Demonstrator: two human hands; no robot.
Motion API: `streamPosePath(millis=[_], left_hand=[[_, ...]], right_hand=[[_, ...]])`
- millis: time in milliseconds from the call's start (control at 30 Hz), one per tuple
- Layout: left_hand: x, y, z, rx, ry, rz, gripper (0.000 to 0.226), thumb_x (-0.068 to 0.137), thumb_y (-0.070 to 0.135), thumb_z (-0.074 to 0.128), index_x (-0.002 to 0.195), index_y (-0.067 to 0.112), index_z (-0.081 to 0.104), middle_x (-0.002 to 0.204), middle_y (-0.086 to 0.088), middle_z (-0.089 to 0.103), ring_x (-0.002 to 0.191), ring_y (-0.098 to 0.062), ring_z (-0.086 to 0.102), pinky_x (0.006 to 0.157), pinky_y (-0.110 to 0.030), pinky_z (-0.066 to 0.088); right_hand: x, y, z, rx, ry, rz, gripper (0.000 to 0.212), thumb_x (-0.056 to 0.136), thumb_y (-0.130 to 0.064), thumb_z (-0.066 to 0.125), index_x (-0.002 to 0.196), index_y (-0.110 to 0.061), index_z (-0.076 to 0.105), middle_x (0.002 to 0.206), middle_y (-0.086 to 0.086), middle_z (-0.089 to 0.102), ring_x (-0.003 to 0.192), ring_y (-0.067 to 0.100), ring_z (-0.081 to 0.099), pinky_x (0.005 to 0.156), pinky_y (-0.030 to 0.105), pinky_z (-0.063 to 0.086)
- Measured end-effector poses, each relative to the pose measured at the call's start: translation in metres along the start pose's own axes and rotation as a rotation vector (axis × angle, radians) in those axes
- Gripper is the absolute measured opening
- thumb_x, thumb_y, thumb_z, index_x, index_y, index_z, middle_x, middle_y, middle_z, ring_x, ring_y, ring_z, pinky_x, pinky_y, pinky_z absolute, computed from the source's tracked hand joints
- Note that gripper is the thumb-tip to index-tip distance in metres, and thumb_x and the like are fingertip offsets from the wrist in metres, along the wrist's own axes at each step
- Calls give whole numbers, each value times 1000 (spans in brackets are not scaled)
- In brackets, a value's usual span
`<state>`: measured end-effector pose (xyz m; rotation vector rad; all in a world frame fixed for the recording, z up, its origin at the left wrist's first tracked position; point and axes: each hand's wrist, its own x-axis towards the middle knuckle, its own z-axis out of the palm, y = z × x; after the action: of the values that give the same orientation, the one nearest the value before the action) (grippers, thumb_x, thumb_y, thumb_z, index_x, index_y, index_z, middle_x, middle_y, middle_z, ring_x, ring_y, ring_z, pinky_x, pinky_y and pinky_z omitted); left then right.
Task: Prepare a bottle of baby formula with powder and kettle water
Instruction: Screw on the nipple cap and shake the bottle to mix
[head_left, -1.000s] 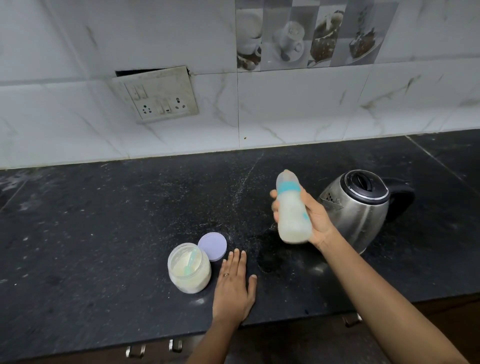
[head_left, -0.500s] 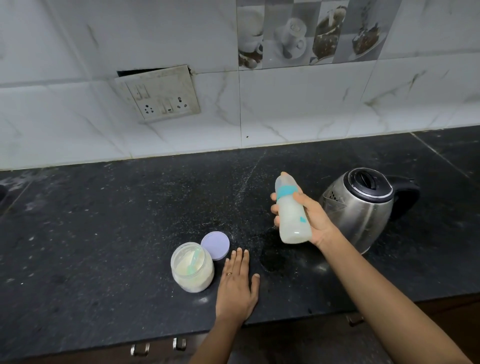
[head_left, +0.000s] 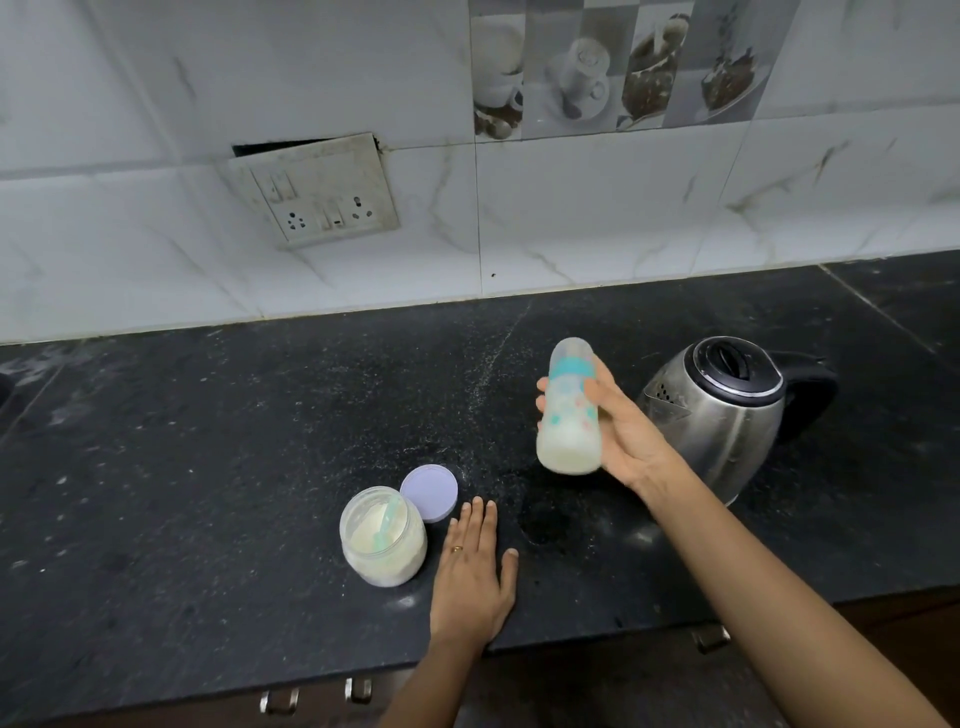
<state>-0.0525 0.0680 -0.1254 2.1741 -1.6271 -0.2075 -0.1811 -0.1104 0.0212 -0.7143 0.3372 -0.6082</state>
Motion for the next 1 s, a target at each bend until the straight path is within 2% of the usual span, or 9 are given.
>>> streamPosePath(millis=[133,267,367,500,567,733,800,933,1000], left_hand=[[0,0,1,-1,-9,-4,65,94,46,23,151,14,23,158,-2,17,144,-7,0,116,-24,-7],[-1,1,1,5,-12,-2,67,93,47,21,152,16,19,159,-1,13,143,-5,-5,115,-22,-10],[0,1,-2,-13,-5,-8,67,93,48,21,152,16,20,159,-1,14,143,-5,-4,115,-21,-11],[-1,1,-1,5,-14,2,66,94,47,21,152,16,19,159,-1,12,143,-5,-5,115,-21,-12],[-1,1,-2,-4,-14,-4,65,94,47,23,151,15,21,159,-2,15,143,-6,-3,115,-21,-11],[-1,1,-1,-1,-12,1,66,94,47,22,152,15,20,159,-2,15,143,-6,-3,114,-21,-12],[-1,1,-2,-4,-7,4,65,95,47,22,152,16,19,159,-1,14,143,-6,-3,114,-20,-12],[0,1,-2,11,-9,9,65,95,46,24,151,14,23,158,-3,18,143,-7,0,115,-21,-10],[-2,1,-2,10,-9,4,64,95,45,26,150,13,25,157,-4,21,143,-8,3,115,-22,-8]], right_hand=[[-3,0,11,125,-192,10,94,71,-12,81,145,-26,25,112,19,54,91,30,59,76,49,53],[4,-3,3,137,-90,17,105,65,-18,88,149,-18,24,109,19,61,90,31,64,79,54,53],[-2,-6,8,50,-287,83,93,74,-9,79,148,-26,25,116,24,51,91,35,61,79,53,53],[-1,-4,5,38,-219,67,99,64,-17,88,145,-26,32,114,20,55,88,30,63,75,46,56],[-2,-5,8,62,-331,83,92,73,-11,81,147,-26,29,117,23,51,91,34,61,78,49,54],[-1,-10,-6,45,-124,41,102,61,-15,90,145,-24,33,115,21,59,90,33,65,77,50,55],[-4,-11,-1,45,-253,50,92,71,-9,82,146,-24,30,120,24,52,93,37,62,81,54,53],[-4,-9,-1,47,-126,24,94,64,-13,88,141,-21,36,119,25,56,94,36,65,78,55,54],[-5,-3,0,64,-214,86,89,70,-15,84,142,-21,32,119,27,52,92,37,64,77,55,53]])
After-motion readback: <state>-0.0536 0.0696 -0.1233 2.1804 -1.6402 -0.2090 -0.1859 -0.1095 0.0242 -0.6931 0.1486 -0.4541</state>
